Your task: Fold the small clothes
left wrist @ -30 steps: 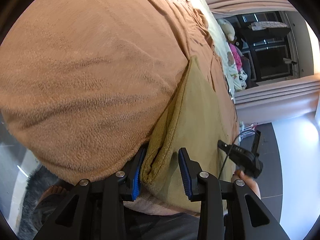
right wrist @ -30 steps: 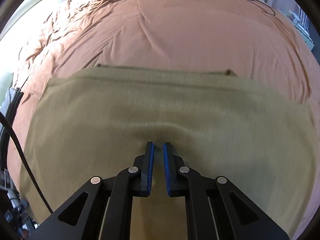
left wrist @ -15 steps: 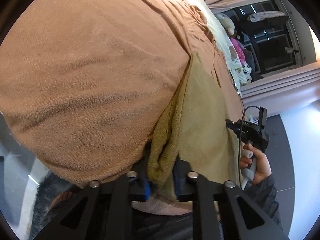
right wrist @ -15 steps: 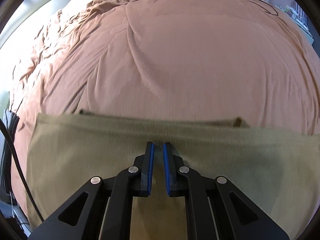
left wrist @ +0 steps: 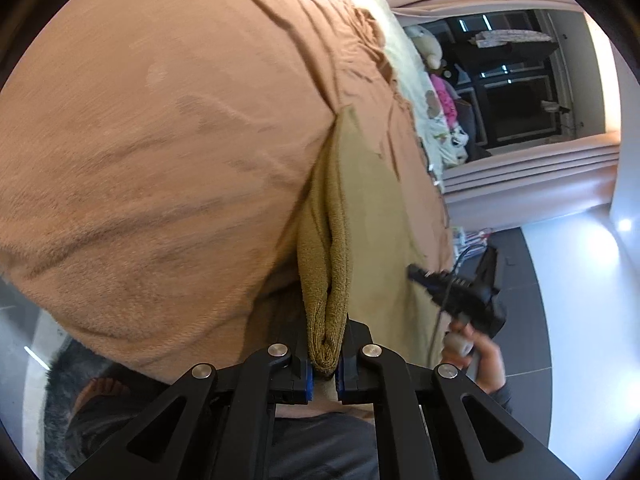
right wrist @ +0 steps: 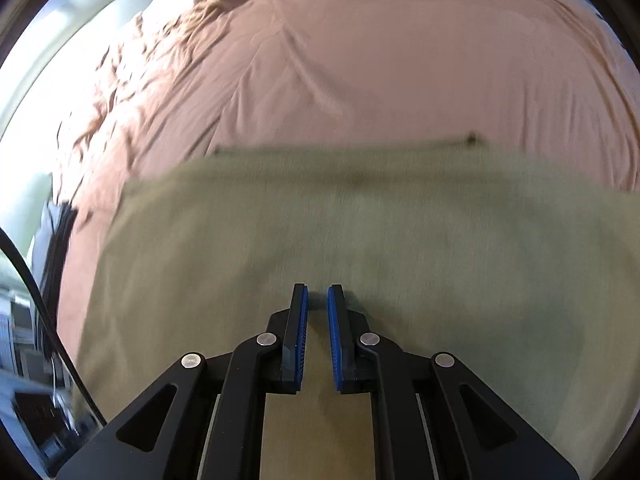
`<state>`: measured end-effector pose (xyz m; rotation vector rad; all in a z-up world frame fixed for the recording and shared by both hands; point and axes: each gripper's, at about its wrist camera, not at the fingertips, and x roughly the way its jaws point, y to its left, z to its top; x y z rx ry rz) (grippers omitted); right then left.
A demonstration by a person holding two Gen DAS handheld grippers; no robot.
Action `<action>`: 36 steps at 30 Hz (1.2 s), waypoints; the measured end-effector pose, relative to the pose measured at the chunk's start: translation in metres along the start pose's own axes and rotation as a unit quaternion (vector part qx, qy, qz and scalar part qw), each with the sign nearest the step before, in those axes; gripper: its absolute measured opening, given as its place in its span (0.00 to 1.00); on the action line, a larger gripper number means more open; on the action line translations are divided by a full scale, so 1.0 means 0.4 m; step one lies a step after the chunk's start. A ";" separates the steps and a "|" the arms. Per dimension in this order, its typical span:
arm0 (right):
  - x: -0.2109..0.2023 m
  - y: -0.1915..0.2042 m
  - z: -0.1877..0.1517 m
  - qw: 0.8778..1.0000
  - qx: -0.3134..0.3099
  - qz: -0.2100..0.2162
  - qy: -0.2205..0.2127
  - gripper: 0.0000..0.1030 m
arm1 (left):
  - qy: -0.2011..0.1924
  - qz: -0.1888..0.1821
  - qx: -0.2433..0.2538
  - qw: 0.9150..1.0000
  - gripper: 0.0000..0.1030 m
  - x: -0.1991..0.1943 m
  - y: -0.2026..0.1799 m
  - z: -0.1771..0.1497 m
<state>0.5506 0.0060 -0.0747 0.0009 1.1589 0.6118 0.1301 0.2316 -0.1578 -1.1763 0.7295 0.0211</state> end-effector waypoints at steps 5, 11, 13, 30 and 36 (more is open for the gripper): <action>-0.017 0.020 -0.074 0.999 -0.027 0.000 0.035 0.07 | 0.008 -0.024 0.006 1.000 0.07 -0.003 -0.034 0.008; -0.040 0.034 -0.143 0.997 -0.045 -0.004 0.059 0.07 | 0.015 -0.042 0.010 0.999 0.07 0.000 -0.074 0.030; -0.048 0.034 -0.162 0.997 -0.044 -0.003 0.063 0.07 | 0.017 -0.046 0.014 0.999 0.07 0.003 -0.089 0.033; -0.107 0.038 -0.324 0.994 -0.053 0.041 0.089 0.07 | 0.040 -0.099 0.052 0.993 0.07 0.048 -0.262 0.068; -0.108 0.025 -0.349 0.994 -0.043 0.055 0.083 0.07 | 0.047 -0.104 0.071 0.991 0.07 0.067 -0.325 0.076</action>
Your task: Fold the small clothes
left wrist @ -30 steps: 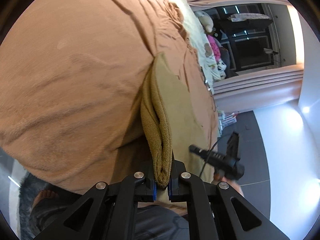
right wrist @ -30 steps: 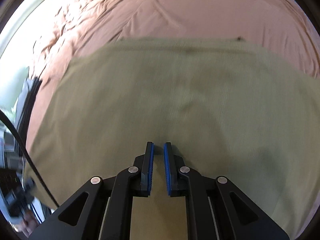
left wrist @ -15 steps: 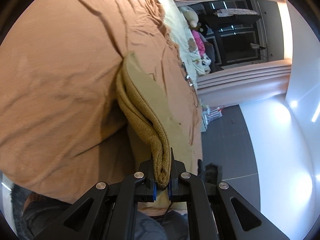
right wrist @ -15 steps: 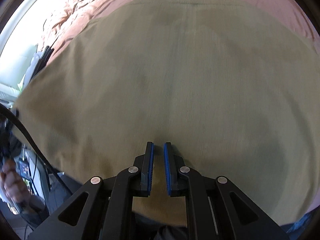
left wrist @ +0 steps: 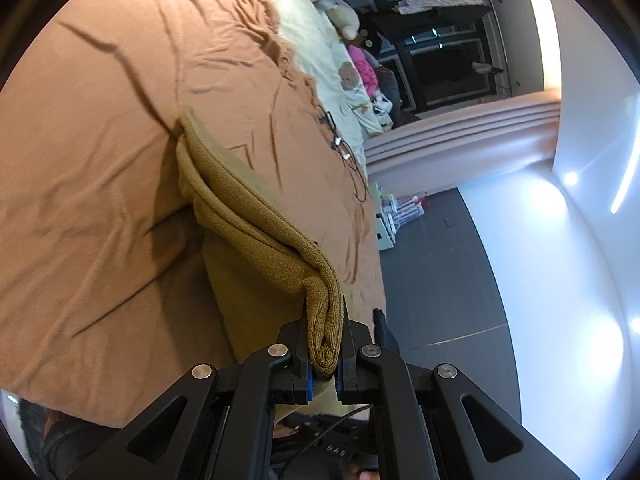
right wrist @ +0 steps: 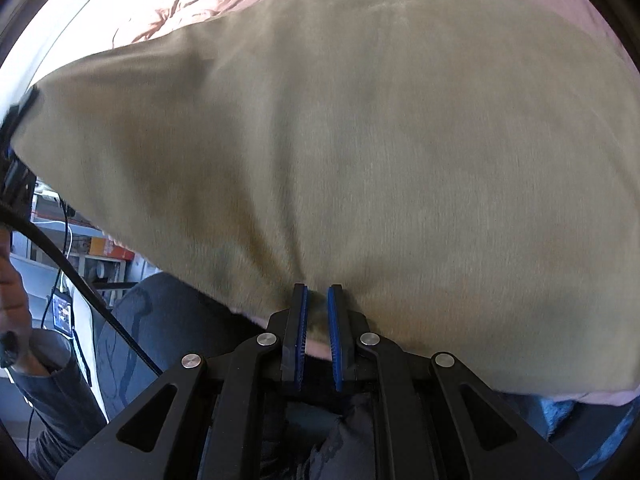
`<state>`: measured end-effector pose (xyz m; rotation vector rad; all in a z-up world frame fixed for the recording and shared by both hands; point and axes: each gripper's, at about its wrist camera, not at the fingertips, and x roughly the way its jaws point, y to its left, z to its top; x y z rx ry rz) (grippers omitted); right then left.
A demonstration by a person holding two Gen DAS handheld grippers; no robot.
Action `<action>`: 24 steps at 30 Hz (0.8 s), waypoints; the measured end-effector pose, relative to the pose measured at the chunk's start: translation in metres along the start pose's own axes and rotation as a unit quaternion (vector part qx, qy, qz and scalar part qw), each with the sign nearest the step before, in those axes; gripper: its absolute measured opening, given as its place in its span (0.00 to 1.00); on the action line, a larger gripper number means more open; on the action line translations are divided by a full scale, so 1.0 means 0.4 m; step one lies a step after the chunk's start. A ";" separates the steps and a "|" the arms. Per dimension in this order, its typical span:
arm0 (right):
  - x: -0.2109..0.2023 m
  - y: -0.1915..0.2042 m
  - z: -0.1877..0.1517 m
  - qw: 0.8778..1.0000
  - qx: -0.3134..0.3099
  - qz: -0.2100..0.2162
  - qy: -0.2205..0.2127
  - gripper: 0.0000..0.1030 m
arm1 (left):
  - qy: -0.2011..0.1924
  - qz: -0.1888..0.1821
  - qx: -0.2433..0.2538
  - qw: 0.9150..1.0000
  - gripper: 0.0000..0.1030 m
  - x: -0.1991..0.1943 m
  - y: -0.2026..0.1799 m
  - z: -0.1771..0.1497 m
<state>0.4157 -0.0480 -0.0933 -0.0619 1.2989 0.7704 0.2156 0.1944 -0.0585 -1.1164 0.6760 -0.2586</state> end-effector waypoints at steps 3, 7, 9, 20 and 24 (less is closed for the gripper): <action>-0.012 -0.010 -0.029 1.000 -0.002 0.000 -0.006 0.07 | 0.005 0.001 0.006 1.000 0.07 0.017 -0.024 0.005; -0.030 -0.013 -0.043 1.000 0.003 0.008 -0.025 0.07 | 0.014 0.001 0.022 1.000 0.07 0.035 -0.062 -0.003; -0.060 -0.021 -0.050 0.999 0.009 0.017 -0.046 0.07 | 0.019 0.002 0.035 0.999 0.07 0.050 -0.095 -0.005; -0.260 -0.071 -0.144 0.987 0.009 0.000 -0.161 0.25 | 0.058 0.001 0.091 0.994 0.07 0.171 -0.246 -0.034; -0.303 -0.101 -0.187 0.981 0.008 -0.002 -0.196 0.65 | 0.076 0.009 0.109 0.991 0.07 0.223 -0.284 -0.055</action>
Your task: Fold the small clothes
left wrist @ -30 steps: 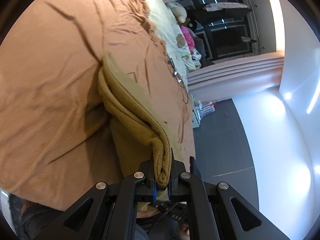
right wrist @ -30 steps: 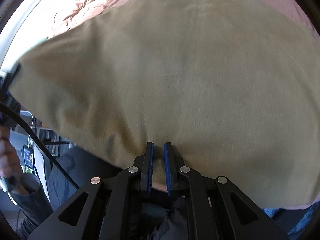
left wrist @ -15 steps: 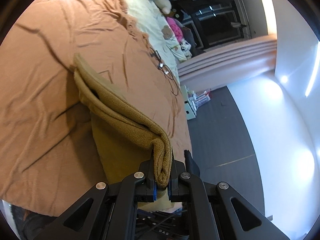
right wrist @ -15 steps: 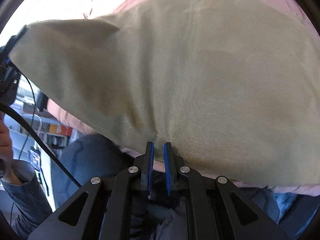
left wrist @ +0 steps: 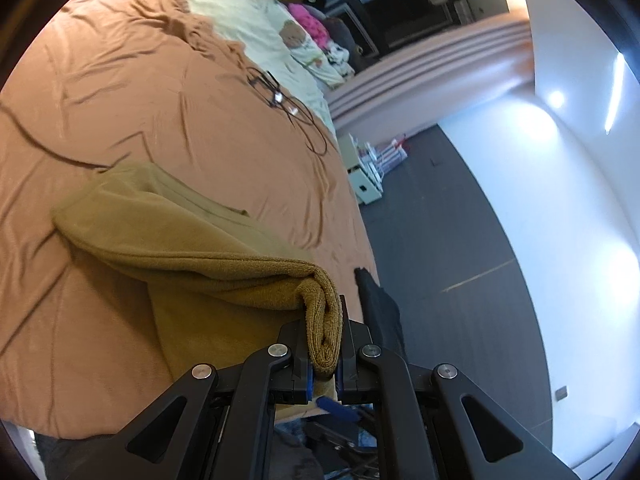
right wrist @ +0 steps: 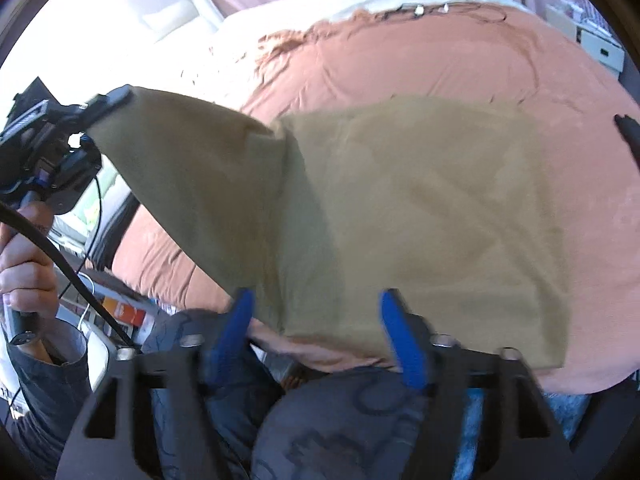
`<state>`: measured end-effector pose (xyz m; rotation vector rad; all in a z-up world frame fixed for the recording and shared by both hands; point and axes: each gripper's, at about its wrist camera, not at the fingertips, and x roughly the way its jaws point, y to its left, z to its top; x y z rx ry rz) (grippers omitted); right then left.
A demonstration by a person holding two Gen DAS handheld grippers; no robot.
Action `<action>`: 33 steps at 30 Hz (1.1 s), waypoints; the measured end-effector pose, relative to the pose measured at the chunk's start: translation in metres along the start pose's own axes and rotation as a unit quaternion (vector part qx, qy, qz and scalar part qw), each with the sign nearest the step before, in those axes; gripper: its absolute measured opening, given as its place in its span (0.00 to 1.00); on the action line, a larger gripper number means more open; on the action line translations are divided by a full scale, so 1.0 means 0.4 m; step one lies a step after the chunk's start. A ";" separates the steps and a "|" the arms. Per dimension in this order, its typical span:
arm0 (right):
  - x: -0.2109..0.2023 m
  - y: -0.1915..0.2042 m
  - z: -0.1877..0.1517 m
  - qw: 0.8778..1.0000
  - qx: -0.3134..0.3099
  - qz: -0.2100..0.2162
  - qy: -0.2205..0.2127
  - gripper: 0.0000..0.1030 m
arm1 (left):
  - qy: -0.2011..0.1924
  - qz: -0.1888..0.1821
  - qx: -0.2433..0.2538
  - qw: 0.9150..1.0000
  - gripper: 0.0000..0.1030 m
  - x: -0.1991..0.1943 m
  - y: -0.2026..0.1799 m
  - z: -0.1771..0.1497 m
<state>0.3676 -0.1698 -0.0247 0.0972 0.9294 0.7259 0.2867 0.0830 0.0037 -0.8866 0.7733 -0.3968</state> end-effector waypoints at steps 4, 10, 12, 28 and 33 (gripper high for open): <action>-0.024 -0.034 -0.030 1.000 0.000 -0.003 -0.007 0.65 | 0.023 0.007 0.018 1.000 0.07 0.061 -0.038 -0.010; -0.062 -0.076 -0.055 1.000 0.014 -0.007 -0.016 0.65 | 0.056 0.015 0.045 0.997 0.07 0.150 -0.090 -0.029; -0.073 -0.098 -0.063 0.999 0.023 -0.005 -0.022 0.65 | 0.066 0.019 0.052 0.996 0.07 0.180 -0.102 -0.035; -0.125 -0.225 -0.129 0.995 0.092 -0.007 -0.027 0.65 | 0.156 0.032 0.086 0.983 0.07 0.434 -0.161 -0.094; -0.144 -0.248 -0.139 0.994 0.108 -0.012 -0.029 0.65 | 0.187 0.040 0.099 0.977 0.07 0.515 -0.175 -0.124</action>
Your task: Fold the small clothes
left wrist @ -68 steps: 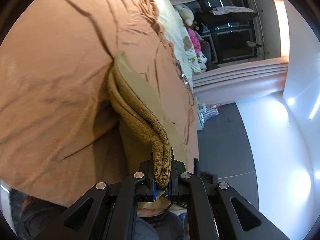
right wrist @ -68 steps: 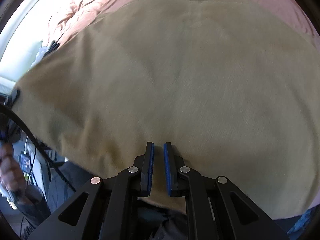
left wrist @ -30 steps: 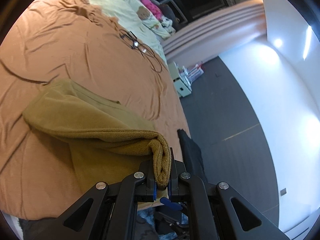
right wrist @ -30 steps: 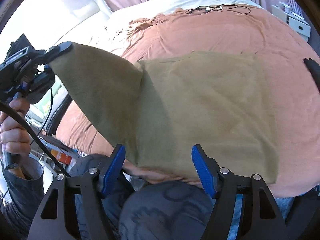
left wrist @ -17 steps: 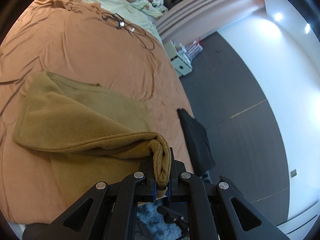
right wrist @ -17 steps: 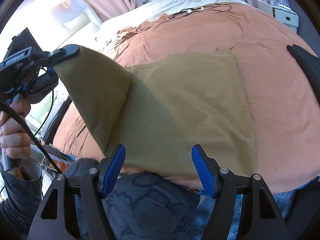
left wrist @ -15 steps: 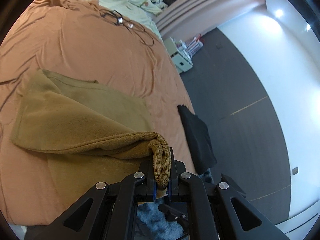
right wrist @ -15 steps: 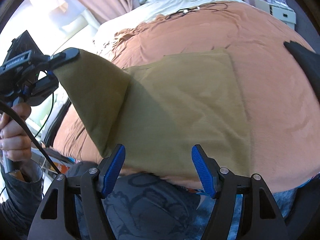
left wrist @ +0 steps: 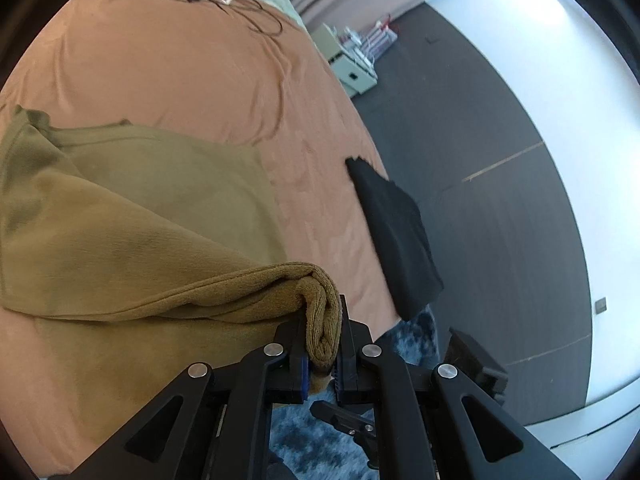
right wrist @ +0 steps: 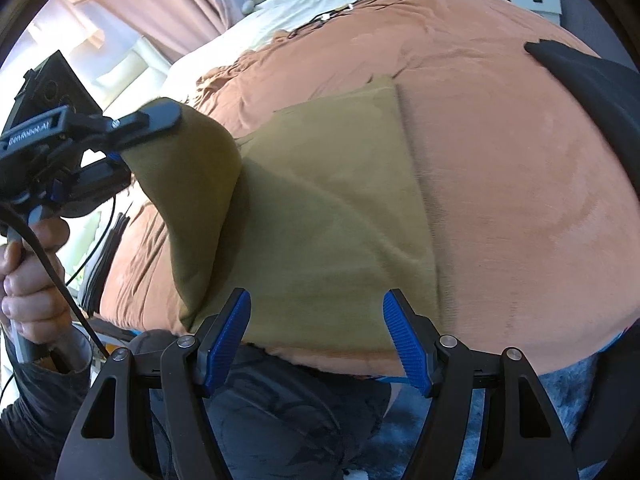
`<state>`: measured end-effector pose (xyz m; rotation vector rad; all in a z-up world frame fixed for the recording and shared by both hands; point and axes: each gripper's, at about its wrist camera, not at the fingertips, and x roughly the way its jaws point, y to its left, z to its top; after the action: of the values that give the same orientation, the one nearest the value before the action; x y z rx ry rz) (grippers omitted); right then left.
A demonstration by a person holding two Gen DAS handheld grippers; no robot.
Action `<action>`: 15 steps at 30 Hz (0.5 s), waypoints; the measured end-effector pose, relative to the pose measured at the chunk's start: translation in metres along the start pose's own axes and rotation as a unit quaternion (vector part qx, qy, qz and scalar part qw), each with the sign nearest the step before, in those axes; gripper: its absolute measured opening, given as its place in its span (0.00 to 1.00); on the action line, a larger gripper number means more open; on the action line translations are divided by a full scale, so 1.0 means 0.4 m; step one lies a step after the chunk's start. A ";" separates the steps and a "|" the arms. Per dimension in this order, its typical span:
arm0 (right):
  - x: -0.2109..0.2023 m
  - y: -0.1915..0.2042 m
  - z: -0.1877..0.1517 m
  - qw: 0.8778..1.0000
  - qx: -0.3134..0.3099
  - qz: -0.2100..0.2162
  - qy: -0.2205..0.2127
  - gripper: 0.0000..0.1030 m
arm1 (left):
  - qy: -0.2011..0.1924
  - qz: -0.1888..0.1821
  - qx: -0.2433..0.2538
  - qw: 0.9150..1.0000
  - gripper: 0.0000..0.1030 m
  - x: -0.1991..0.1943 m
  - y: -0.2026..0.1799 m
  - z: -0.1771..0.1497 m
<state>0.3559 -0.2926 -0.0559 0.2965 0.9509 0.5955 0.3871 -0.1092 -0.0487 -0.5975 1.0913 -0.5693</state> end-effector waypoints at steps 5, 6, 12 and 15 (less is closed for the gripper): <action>0.000 -0.010 -0.003 1.000 0.010 -0.006 0.006 0.65 | 0.027 0.001 0.010 1.000 0.07 0.068 -0.007 -0.015; 0.002 -0.009 -0.001 1.000 0.011 -0.006 0.007 0.65 | 0.033 0.001 0.012 0.999 0.07 0.082 -0.009 -0.019; 0.014 -0.004 -0.001 1.000 0.008 0.000 0.017 0.65 | 0.069 -0.008 0.015 0.997 0.27 0.135 -0.014 -0.044; 0.025 -0.012 0.004 1.000 0.009 0.001 0.023 0.65 | 0.072 -0.021 0.016 0.997 0.64 0.126 -0.011 -0.048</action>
<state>0.3634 -0.2906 -0.0641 0.3011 1.0015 0.5969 0.3865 -0.1501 -0.0841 -0.5596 1.2054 -0.6727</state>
